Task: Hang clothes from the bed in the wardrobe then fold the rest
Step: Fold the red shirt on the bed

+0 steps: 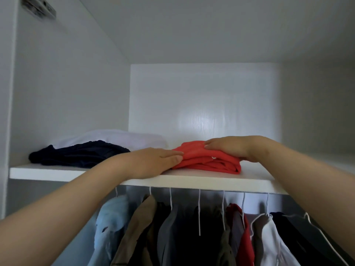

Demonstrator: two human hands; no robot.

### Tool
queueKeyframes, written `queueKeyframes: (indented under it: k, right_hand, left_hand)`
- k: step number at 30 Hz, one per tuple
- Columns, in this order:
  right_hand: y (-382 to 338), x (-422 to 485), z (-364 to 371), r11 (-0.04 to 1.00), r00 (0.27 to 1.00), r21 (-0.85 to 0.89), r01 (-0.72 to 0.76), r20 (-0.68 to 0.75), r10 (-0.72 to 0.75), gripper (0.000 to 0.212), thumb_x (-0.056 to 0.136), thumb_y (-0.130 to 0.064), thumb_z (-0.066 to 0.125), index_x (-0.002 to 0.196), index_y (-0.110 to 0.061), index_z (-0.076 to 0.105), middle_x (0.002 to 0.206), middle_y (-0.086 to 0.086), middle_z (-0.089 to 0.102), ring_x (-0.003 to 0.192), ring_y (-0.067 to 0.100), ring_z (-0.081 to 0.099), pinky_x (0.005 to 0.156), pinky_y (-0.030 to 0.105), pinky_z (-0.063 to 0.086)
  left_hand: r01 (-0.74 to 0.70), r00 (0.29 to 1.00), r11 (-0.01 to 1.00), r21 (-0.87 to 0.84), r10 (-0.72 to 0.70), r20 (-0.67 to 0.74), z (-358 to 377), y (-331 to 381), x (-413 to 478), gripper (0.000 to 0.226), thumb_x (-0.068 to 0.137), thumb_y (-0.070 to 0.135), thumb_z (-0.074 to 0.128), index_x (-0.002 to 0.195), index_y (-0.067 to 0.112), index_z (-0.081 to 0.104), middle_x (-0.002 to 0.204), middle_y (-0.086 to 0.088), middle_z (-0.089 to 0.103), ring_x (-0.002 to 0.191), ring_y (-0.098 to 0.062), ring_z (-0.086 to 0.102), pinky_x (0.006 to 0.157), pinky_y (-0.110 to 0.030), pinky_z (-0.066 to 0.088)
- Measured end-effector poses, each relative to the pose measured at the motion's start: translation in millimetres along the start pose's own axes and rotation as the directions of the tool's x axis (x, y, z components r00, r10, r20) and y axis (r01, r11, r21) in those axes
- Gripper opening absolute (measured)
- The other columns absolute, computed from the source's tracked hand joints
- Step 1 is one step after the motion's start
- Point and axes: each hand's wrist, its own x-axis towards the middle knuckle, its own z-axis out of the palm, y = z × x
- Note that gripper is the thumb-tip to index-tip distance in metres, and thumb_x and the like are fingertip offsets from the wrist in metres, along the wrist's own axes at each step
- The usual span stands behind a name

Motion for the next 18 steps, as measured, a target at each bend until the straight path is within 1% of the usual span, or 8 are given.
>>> queueKeyframes:
  k: [3,5,7,9,10,12,15,18]
  right_hand:
    - [-17,10,11,1.0,0.999,0.013,0.024,0.044,-0.024,0.035,0.099,-0.038,0.033,0.129,-0.027,0.049,0.126,0.001,0.057,0.112,0.022,0.058,0.097,0.035,0.046]
    - [-30,19,20,0.999,0.997,0.033,0.04,0.062,-0.042,0.036,0.099,-0.039,0.034,0.129,-0.026,0.048,0.125,0.003,0.058,0.109,0.023,0.059,0.088,0.031,0.046]
    - [-40,27,26,0.998,0.997,0.04,0.046,0.062,-0.048,0.037,0.098,-0.039,0.035,0.13,-0.024,0.049,0.126,0.005,0.058,0.111,0.024,0.059,0.088,0.031,0.047]
    - [-43,32,29,0.998,0.997,0.049,0.044,0.064,-0.047,0.038,0.098,-0.04,0.037,0.13,-0.023,0.05,0.127,0.005,0.057,0.113,0.024,0.059,0.093,0.033,0.047]
    - [-43,33,30,0.997,0.996,0.061,0.046,0.072,-0.05,0.038,0.098,-0.04,0.038,0.128,-0.023,0.051,0.127,0.005,0.058,0.113,0.024,0.058,0.097,0.035,0.047]
    - [-39,36,28,0.994,0.994,0.094,0.05,0.094,-0.059,0.033,0.097,-0.041,0.038,0.123,-0.027,0.054,0.128,0.006,0.058,0.116,0.024,0.057,0.104,0.039,0.043]
    - [-41,32,26,0.998,0.995,0.034,0.057,0.082,-0.06,0.036,0.097,-0.04,0.038,0.124,-0.023,0.056,0.13,0.006,0.058,0.12,0.026,0.054,0.101,0.036,0.044]
    - [-54,33,27,0.986,0.982,-0.053,0.156,-0.097,-0.161,0.037,0.096,-0.034,0.043,0.122,-0.012,0.059,0.127,0.006,0.058,0.109,0.022,0.058,0.092,0.032,0.046]
  left_hand:
    - [0.038,0.994,0.975,0.221,-0.014,-0.108,-1,-4,-17,0.046,0.096,0.053,0.019,0.134,0.041,0.043,0.14,0.015,0.046,0.127,-0.012,0.043,0.101,-0.022,0.026]
    - [0.071,0.979,0.911,0.407,0.014,-0.203,-4,-10,-21,0.046,0.097,0.05,0.016,0.106,0.031,0.057,0.116,0.007,0.062,0.106,-0.018,0.056,0.09,-0.029,0.037]
    - [0.089,0.961,0.88,0.466,0.046,-0.271,-8,-19,-18,0.043,0.098,0.046,0.018,0.078,0.025,0.049,0.089,0.003,0.061,0.088,-0.021,0.056,0.078,-0.031,0.037]
    - [0.093,0.933,0.881,0.463,0.086,-0.35,-15,-29,-15,0.044,0.098,0.043,0.021,0.069,0.023,0.046,0.076,0.003,0.055,0.082,-0.021,0.053,0.073,-0.031,0.031]
    - [0.092,0.909,0.88,0.465,0.116,-0.4,-17,-34,-12,0.044,0.098,0.042,0.023,0.073,0.022,0.052,0.079,0.003,0.057,0.086,-0.021,0.054,0.075,-0.031,0.031]
    - [0.107,0.883,0.903,0.417,0.106,-0.458,-22,-43,-9,0.043,0.098,0.041,0.025,0.095,0.023,0.064,0.099,0.004,0.063,0.105,-0.018,0.053,0.087,-0.032,0.033]
    - [0.138,0.96,0.932,0.335,-0.043,-0.276,-23,-45,-11,0.039,0.098,0.047,0.023,0.122,0.04,0.053,0.13,0.012,0.055,0.124,-0.015,0.044,0.104,-0.037,0.03]
    - [0.168,0.98,0.932,0.321,-0.124,-0.153,-19,-43,-10,0.041,0.097,0.051,0.02,0.133,0.045,0.041,0.138,0.014,0.048,0.126,-0.016,0.045,0.106,-0.037,0.03]
